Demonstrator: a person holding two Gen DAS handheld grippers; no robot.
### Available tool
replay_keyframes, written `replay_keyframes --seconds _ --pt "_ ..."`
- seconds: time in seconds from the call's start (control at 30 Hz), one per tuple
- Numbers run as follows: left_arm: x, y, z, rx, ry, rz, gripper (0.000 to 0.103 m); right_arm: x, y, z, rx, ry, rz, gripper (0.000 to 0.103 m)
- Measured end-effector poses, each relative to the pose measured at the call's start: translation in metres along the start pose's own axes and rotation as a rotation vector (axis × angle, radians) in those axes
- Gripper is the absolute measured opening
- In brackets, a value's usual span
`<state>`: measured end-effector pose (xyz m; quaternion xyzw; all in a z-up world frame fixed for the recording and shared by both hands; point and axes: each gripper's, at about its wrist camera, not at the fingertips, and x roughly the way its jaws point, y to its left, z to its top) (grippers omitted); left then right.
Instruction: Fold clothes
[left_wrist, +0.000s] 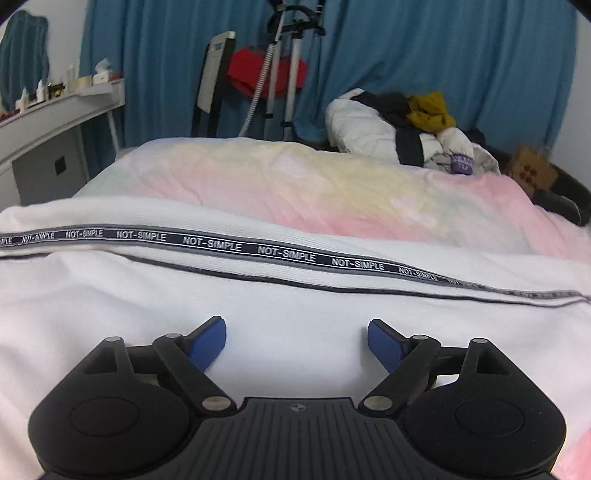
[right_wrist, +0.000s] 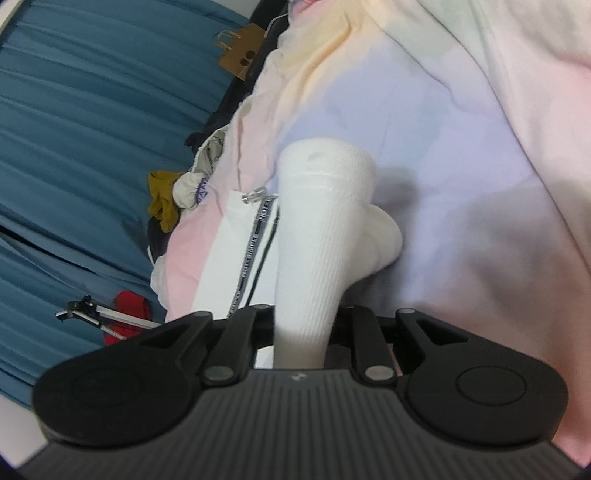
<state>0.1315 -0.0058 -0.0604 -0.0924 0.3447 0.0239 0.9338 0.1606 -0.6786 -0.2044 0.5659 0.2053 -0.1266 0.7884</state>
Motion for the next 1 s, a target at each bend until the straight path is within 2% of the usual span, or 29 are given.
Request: replay_keyframes --seconds 0.13,0.23,0.33,0.47,0.5,0.53,0.57,0.63,0.9,1.0 --pt "0.001 -0.002 -0.003 0.009 -0.009 0.000 0.085 0.000 -0.010 0.005 0.066 -0.005 -0.008 0.037" --pt "0.001 -0.003 -0.005 0.016 -0.015 0.000 0.085 0.001 -0.011 0.008 0.076 -0.015 -0.012 0.042" --pt "0.000 -0.006 -0.007 0.021 -0.020 0.001 0.085 0.007 -0.007 0.009 0.047 -0.029 -0.006 0.049" --pt "-0.003 -0.010 -0.006 0.019 -0.027 -0.016 0.085 0.016 0.000 0.009 -0.045 -0.059 0.006 0.050" --pt "-0.004 -0.011 -0.006 0.020 -0.030 -0.020 0.085 0.018 0.002 0.010 -0.073 -0.066 -0.006 0.048" --pt "-0.005 -0.012 -0.006 0.022 -0.032 -0.024 0.085 0.020 0.004 0.010 -0.101 -0.073 -0.018 0.038" --pt "-0.005 -0.014 -0.007 0.025 -0.035 -0.031 0.085 0.021 0.007 0.010 -0.121 -0.075 -0.034 0.022" --pt "-0.007 -0.017 -0.007 0.039 -0.044 -0.037 0.085 0.022 0.010 0.012 -0.147 -0.077 -0.059 0.015" --pt "0.006 -0.030 -0.015 0.149 -0.013 0.002 0.085 0.017 0.016 0.012 -0.191 -0.110 -0.094 0.012" --pt "0.007 -0.031 -0.016 0.151 -0.008 0.002 0.085 0.015 0.017 0.012 -0.193 -0.117 -0.097 0.012"
